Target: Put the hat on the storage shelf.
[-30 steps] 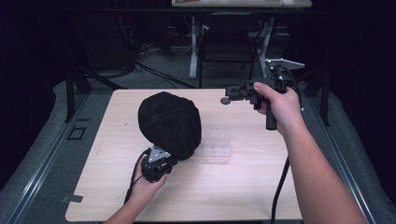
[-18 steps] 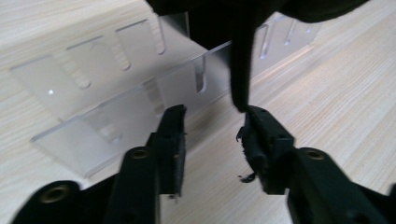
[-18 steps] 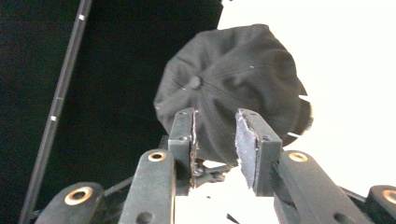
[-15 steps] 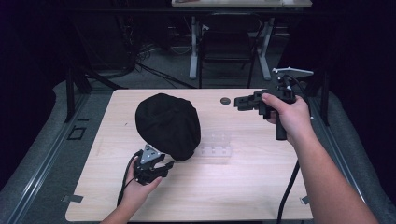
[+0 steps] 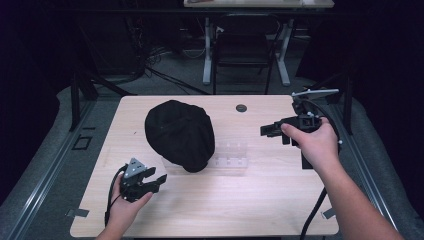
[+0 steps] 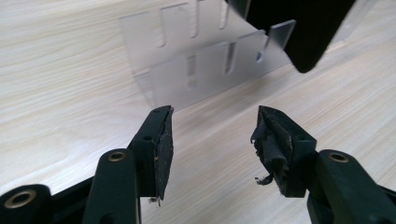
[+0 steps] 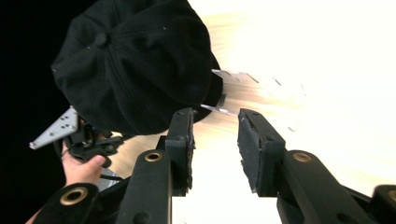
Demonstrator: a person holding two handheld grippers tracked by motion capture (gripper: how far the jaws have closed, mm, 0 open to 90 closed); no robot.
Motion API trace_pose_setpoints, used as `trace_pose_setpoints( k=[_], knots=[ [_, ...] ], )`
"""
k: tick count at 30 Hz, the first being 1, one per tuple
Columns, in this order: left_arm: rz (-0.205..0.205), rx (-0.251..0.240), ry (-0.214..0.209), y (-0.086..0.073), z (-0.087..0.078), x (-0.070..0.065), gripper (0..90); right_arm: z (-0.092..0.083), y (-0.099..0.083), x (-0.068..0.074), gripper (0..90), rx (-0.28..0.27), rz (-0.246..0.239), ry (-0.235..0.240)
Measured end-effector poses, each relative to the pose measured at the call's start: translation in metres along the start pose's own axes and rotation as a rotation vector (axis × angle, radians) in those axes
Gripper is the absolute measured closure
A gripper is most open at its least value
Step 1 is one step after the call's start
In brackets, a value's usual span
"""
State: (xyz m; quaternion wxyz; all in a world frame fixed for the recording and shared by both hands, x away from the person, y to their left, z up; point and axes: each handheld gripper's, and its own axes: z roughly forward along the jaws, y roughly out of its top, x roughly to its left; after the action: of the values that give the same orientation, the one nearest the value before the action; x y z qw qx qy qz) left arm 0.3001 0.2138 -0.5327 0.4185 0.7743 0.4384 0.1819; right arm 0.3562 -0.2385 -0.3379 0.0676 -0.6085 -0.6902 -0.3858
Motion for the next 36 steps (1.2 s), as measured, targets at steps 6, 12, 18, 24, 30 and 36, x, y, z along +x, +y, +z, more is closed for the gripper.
trace_pose_setpoints(
  k=[6,12,18,24,30,36],
  knots=[
    [-0.020,0.024,0.008,-0.012,0.001,0.011,45.8,0.001,-0.013,-0.005,61.0,-0.012,-0.019,-0.038],
    [-0.038,0.024,0.019,-0.014,0.000,0.017,45.6,0.005,-0.032,-0.015,58.6,-0.035,-0.048,-0.076],
    [-0.020,0.027,0.038,-0.017,0.004,0.018,45.7,0.006,-0.051,-0.022,58.2,-0.051,-0.089,-0.156],
    [-0.006,0.044,0.031,-0.017,0.005,0.015,45.6,0.015,-0.074,-0.036,58.0,-0.044,-0.075,-0.145],
    [-0.004,0.037,0.025,-0.018,0.007,0.012,45.6,0.027,-0.099,-0.052,54.7,-0.098,-0.080,-0.127],
    [0.009,0.036,0.008,-0.017,0.009,0.008,45.6,0.046,-0.125,-0.076,51.5,-0.153,-0.081,-0.154]
  ],
)
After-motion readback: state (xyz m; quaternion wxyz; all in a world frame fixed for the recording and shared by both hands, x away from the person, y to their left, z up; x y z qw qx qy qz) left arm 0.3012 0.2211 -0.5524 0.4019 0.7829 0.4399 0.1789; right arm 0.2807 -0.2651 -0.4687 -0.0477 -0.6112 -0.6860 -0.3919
